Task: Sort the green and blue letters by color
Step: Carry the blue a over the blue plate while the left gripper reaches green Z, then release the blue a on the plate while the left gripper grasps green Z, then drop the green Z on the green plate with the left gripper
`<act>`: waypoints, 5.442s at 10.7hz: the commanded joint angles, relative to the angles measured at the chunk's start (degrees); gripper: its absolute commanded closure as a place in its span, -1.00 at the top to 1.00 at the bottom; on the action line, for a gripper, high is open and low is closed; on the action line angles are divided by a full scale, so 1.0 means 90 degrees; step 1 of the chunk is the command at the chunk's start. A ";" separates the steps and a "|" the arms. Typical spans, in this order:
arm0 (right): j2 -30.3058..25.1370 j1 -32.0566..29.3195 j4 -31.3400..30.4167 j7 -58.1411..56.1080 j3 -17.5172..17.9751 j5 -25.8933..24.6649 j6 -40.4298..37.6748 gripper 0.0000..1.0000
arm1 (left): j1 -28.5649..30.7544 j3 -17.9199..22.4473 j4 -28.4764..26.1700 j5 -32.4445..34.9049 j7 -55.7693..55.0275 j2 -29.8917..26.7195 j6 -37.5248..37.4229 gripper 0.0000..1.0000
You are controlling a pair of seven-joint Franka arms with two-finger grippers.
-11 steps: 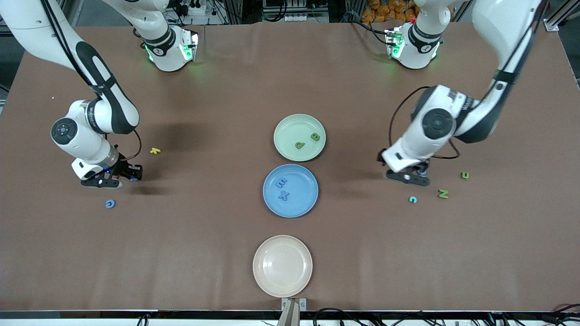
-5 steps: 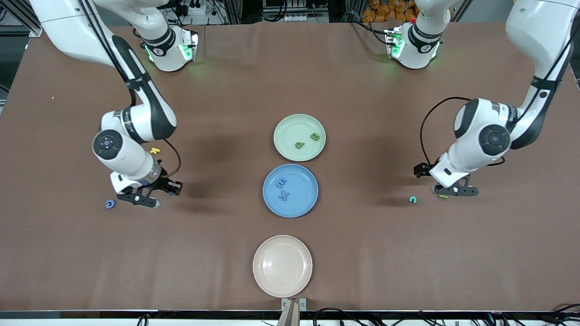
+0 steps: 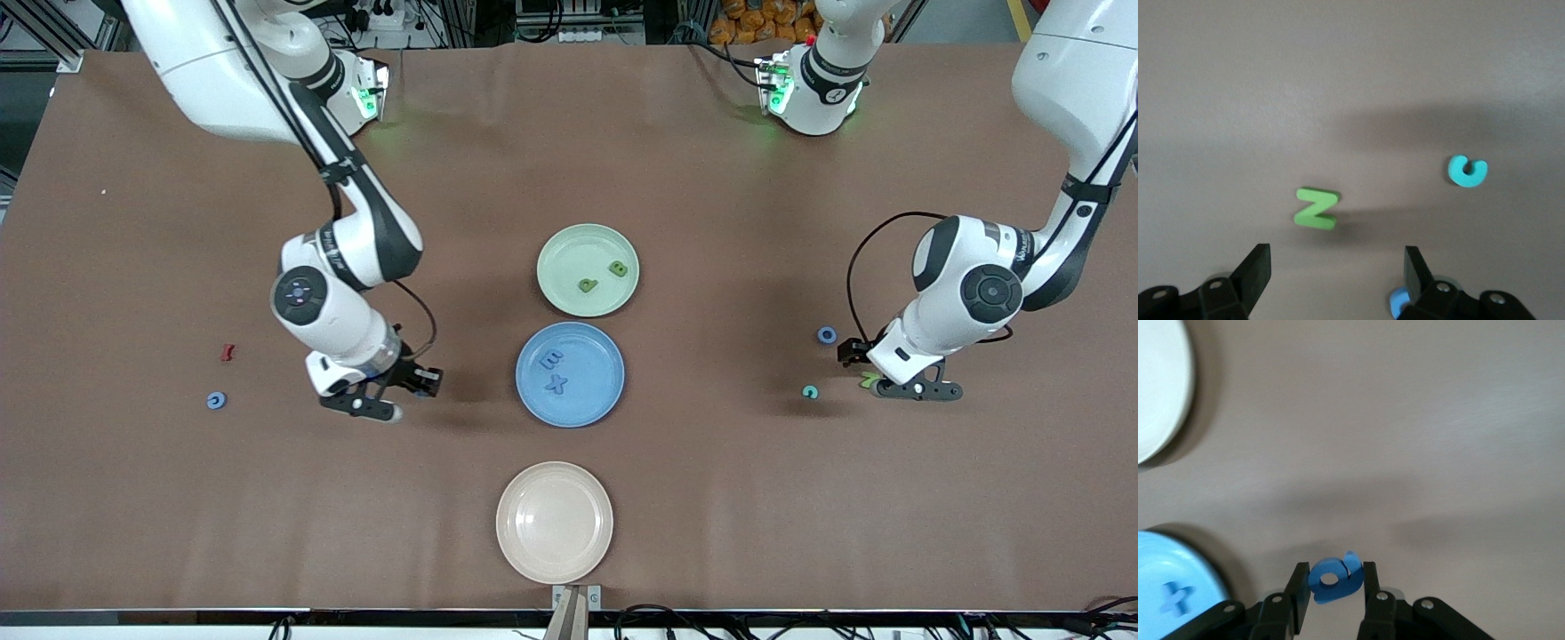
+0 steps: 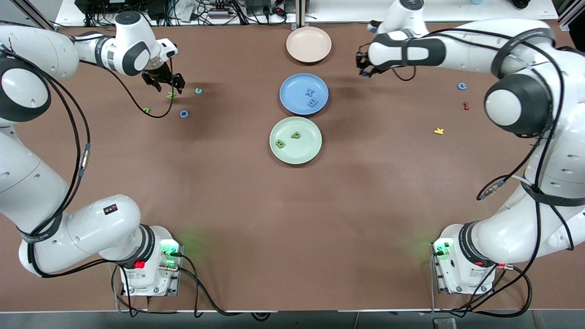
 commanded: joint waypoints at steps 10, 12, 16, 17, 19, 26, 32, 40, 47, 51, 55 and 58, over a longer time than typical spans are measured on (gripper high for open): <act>0.1110 0.1773 0.1483 0.1589 0.0002 0.0064 -0.0020 -0.44 | 0.0248 -0.0003 0.0529 0.0711 0.0462 0.0871 0.0289 0.53; 0.1081 0.1783 0.1483 0.1776 0.0100 -0.0005 -0.0039 1.00 | 0.0239 -0.0003 0.0530 0.0711 0.0598 0.0910 0.0308 0.39; 0.0915 0.1521 0.1405 0.1640 0.0100 -0.0024 -0.0117 1.00 | 0.0239 -0.0003 0.0588 0.0711 0.0686 0.0989 0.0309 0.29; 0.0856 0.1345 0.1346 0.1475 0.0090 -0.0024 -0.0146 1.00 | 0.0238 -0.0003 0.0598 0.0711 0.0686 0.0989 0.0309 0.29; 0.0661 0.0848 0.1171 0.1037 0.0080 -0.0053 -0.0312 1.00 | 0.0238 -0.0003 0.0617 0.0711 0.0696 0.1037 0.0309 0.28; 0.0251 -0.1095 0.0555 -0.1130 -0.0008 -0.0716 -0.0906 1.00 | 0.0229 -0.0003 0.0608 0.0721 0.0735 0.1047 0.0377 -0.80; 0.0085 -0.2191 0.0331 -0.2978 -0.0485 -0.1020 -0.1065 1.00 | -0.0045 -0.0489 0.0617 0.0614 0.0609 0.0394 -0.0470 -1.00; 0.0162 -0.3470 -0.0294 -0.5126 -0.0476 -0.1020 -0.0060 1.00 | -0.1857 -0.1722 0.0754 0.0584 -0.3760 0.0422 -0.1195 -1.00; 0.0240 -0.3569 -0.1163 -0.5343 -0.0457 -0.1011 0.1062 0.93 | -0.5293 -0.0592 0.1612 0.0595 -0.5759 0.1017 -0.1186 -1.00; 0.0348 -0.3559 -0.1213 -0.5343 -0.0467 -0.1011 0.1317 0.08 | -0.5963 -0.0286 0.2004 0.0575 -0.6423 0.1360 -0.1186 -0.51; 0.0377 -0.3540 -0.1203 -0.5323 -0.0457 -0.1011 0.1338 -0.84 | -0.5690 -0.0276 0.2043 0.0594 -0.6375 0.1166 -0.1186 1.00; 0.0251 -0.3501 -0.1184 -0.5255 -0.0457 -0.0991 0.1269 -0.95 | -0.5086 -0.0334 0.2043 0.0439 -0.6316 0.0619 -0.1447 1.00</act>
